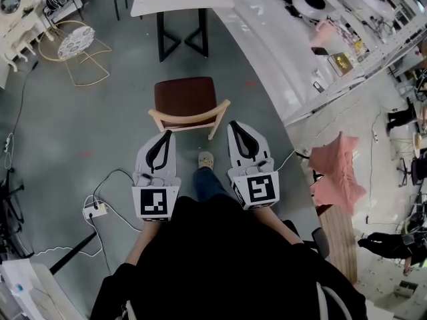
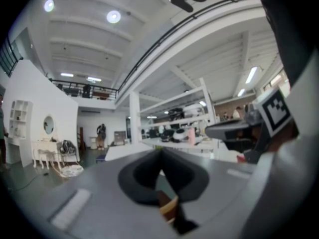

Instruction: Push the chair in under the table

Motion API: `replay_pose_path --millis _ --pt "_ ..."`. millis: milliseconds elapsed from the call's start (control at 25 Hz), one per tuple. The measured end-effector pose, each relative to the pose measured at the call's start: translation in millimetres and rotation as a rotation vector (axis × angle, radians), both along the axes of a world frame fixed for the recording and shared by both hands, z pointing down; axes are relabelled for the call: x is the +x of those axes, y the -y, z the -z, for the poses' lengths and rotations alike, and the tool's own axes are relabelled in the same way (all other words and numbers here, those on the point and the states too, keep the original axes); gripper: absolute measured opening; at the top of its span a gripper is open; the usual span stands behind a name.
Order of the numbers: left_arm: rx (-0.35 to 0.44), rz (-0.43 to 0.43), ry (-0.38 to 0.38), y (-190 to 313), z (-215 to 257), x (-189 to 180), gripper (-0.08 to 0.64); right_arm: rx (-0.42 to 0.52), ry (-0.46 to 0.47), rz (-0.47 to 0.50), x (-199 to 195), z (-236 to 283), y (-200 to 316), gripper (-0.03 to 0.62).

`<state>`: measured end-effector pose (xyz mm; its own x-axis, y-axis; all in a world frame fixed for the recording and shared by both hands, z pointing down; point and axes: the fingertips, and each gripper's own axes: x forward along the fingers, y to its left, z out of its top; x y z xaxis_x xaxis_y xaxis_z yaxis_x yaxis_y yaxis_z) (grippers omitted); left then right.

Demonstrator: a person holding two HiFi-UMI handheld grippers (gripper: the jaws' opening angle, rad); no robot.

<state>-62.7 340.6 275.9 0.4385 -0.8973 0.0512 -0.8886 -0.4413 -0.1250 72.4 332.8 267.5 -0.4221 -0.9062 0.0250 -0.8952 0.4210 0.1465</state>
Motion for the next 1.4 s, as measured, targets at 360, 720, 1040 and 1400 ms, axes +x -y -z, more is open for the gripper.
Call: replay_pose_path --millis 360,720,1040,1400 --pt "0.025 -0.032 0.048 75 -19 8 0.011 0.017 -0.093 0.126 -15 -21 77 0.023" --pt "-0.111 -0.015 0.104 136 -74 4 0.051 -0.154 -0.166 0.285 -18 -79 139 0.025" --pt "-0.301 -0.075 0.227 157 -146 -3 0.152 -0.305 -0.247 0.382 -9 -144 168 0.026" --pt "-0.482 -0.23 0.398 154 -223 -7 0.213 -0.489 -0.38 0.483 -7 -211 162 0.144"
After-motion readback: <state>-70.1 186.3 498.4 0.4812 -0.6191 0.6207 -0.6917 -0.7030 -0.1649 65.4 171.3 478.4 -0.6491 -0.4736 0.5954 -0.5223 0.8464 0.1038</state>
